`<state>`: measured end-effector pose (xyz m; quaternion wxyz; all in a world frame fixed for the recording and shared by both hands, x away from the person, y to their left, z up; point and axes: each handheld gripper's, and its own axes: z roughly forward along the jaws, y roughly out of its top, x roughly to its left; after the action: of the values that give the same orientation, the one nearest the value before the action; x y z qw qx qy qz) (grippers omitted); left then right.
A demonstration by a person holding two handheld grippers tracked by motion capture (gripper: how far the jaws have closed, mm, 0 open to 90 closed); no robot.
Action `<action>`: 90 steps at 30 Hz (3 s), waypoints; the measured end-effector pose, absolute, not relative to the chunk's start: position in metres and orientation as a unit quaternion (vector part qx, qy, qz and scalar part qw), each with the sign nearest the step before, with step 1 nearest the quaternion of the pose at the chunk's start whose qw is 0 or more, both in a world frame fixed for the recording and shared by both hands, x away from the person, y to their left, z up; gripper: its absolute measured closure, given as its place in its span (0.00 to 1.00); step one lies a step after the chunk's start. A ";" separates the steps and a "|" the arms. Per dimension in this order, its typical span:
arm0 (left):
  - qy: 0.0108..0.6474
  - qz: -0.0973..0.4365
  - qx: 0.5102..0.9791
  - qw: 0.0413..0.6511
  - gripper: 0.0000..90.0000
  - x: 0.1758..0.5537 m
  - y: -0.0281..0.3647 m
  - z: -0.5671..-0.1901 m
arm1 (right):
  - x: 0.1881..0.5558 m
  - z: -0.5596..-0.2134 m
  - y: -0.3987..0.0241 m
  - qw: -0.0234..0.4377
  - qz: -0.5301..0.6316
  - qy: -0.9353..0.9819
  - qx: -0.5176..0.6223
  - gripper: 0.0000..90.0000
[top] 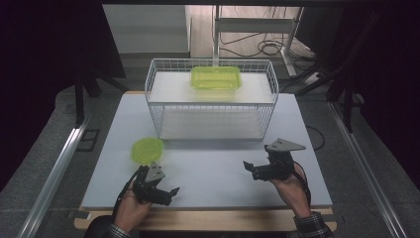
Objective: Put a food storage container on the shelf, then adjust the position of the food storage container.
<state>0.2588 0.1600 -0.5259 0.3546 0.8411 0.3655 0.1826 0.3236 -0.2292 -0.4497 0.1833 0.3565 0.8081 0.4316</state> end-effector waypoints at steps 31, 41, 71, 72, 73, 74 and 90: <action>0.391 0.155 0.830 0.366 0.56 0.268 0.173 -0.492 | 0.313 -0.500 -0.241 0.177 0.389 0.822 0.375 0.03; 0.424 0.158 0.812 0.369 0.98 0.291 0.209 -0.477 | 0.313 -0.502 -0.240 0.174 0.388 0.822 0.379 0.03; 0.524 0.233 0.748 0.334 1.00 0.353 0.284 -0.498 | 0.314 -0.511 -0.236 0.169 0.375 0.833 0.370 0.03; 0.526 0.232 0.747 0.335 1.00 0.353 0.283 -0.500 | 0.314 -0.511 -0.236 0.167 0.374 0.834 0.369 0.03; 0.526 0.230 0.747 0.335 1.00 0.353 0.282 -0.502 | 0.314 -0.511 -0.235 0.167 0.374 0.835 0.368 0.03; 0.527 0.231 0.746 0.336 1.00 0.353 0.281 -0.504 | 0.314 -0.512 -0.235 0.166 0.374 0.836 0.367 0.03; 0.511 0.221 0.753 0.350 1.00 0.339 0.253 -0.509 | 0.314 -0.513 -0.233 0.165 0.368 0.842 0.359 0.03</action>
<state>0.3393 0.2533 -0.5086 0.3495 0.7534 0.5112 0.2212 0.3137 -0.2334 -0.5128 0.1647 0.3591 0.8418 0.3678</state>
